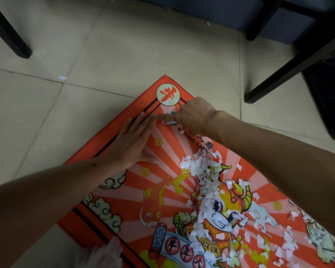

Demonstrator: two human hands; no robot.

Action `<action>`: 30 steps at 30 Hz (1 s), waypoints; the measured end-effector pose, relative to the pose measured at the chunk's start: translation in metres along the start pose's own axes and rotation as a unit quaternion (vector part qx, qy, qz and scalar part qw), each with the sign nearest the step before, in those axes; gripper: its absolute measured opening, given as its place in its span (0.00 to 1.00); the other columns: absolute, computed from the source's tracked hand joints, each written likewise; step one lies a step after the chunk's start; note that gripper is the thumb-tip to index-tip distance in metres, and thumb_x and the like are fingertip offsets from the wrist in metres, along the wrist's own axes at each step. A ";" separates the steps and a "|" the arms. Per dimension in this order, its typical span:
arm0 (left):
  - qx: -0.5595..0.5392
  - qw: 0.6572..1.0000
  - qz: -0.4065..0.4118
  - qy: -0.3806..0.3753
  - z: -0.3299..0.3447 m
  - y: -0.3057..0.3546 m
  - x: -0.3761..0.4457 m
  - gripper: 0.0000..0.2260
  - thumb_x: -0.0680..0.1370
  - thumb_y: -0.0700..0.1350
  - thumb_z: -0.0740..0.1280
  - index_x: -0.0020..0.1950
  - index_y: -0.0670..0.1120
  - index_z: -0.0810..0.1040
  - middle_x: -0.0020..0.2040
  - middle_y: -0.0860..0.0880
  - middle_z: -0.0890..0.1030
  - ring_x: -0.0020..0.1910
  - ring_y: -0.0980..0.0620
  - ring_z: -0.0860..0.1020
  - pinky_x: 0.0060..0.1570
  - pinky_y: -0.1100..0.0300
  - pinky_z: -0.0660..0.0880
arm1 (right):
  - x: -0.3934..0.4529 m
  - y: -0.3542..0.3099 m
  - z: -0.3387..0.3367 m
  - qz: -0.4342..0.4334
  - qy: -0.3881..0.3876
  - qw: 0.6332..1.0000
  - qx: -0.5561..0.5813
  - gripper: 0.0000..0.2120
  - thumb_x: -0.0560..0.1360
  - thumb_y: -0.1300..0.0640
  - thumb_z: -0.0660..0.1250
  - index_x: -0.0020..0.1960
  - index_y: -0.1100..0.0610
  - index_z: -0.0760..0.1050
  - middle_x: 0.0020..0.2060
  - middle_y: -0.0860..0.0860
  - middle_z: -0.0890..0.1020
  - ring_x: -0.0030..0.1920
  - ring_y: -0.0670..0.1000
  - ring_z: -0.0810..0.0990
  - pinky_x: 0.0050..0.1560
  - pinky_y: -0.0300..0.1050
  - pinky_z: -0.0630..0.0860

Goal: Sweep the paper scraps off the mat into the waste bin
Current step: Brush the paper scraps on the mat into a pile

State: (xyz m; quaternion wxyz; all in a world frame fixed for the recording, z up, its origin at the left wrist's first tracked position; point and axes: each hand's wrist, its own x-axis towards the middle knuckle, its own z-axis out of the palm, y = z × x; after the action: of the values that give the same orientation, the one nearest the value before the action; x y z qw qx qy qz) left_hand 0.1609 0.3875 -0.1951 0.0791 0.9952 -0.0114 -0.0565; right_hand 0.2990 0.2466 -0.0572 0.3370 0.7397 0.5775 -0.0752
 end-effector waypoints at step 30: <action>0.015 1.000 0.005 0.009 0.002 -0.008 -0.012 0.57 0.63 0.77 0.58 0.80 0.45 0.41 0.81 0.45 0.46 0.79 0.42 0.42 0.76 0.40 0.46 | 0.011 0.007 -0.018 -0.008 -0.001 1.000 -0.011 0.24 0.81 0.47 0.54 0.76 0.48 0.57 0.54 0.55 0.79 0.49 0.56 0.78 0.34 0.43 0.66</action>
State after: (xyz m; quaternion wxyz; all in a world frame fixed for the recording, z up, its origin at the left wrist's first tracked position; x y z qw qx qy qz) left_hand 0.1493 0.3960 -0.1970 0.0641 0.9967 -0.0163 -0.0472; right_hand 0.3041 0.2651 -0.0458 0.3456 0.7309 0.5840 -0.0725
